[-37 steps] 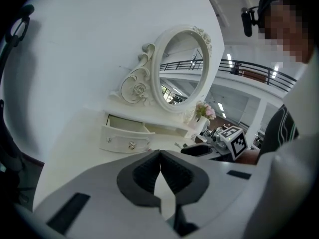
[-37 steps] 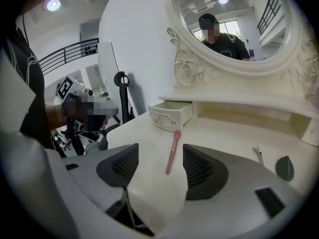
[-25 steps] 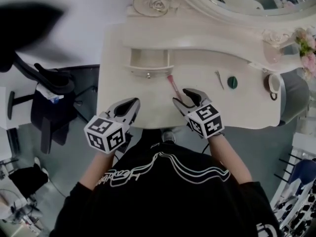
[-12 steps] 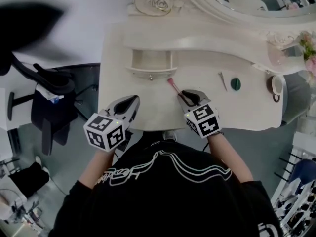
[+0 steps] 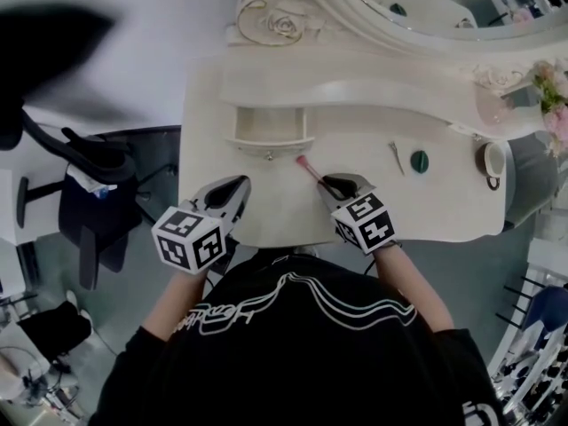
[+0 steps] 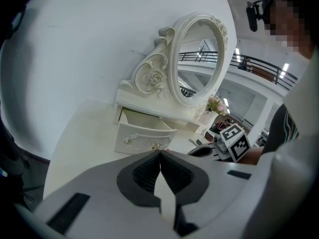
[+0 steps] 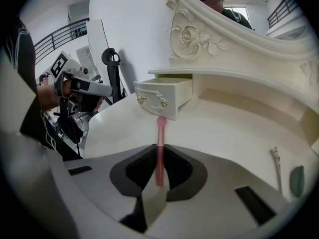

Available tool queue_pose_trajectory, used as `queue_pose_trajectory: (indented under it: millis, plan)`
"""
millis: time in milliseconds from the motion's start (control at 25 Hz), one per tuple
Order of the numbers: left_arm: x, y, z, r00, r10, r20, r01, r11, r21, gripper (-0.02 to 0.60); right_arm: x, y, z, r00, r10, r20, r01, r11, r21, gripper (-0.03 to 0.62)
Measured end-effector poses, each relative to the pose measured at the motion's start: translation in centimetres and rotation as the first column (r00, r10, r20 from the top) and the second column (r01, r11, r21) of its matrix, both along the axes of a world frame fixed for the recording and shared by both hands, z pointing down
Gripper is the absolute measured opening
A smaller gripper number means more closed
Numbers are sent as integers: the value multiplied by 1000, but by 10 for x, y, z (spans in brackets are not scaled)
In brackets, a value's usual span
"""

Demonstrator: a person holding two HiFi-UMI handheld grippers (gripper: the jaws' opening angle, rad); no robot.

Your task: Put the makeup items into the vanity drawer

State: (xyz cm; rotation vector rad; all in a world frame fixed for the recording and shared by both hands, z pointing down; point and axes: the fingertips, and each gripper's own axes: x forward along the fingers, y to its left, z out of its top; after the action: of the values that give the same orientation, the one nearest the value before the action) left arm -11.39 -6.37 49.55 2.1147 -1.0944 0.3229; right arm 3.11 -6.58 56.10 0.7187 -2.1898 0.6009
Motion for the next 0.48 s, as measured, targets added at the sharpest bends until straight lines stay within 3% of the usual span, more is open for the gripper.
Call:
queue_pose_trajectory:
  millis: [480]
  plan:
    - [-8, -27, -9, 1000, 3, -14, -3, 1000, 5, 23, -7, -3, -38, 993, -95, 73, 99, 994, -40, 64]
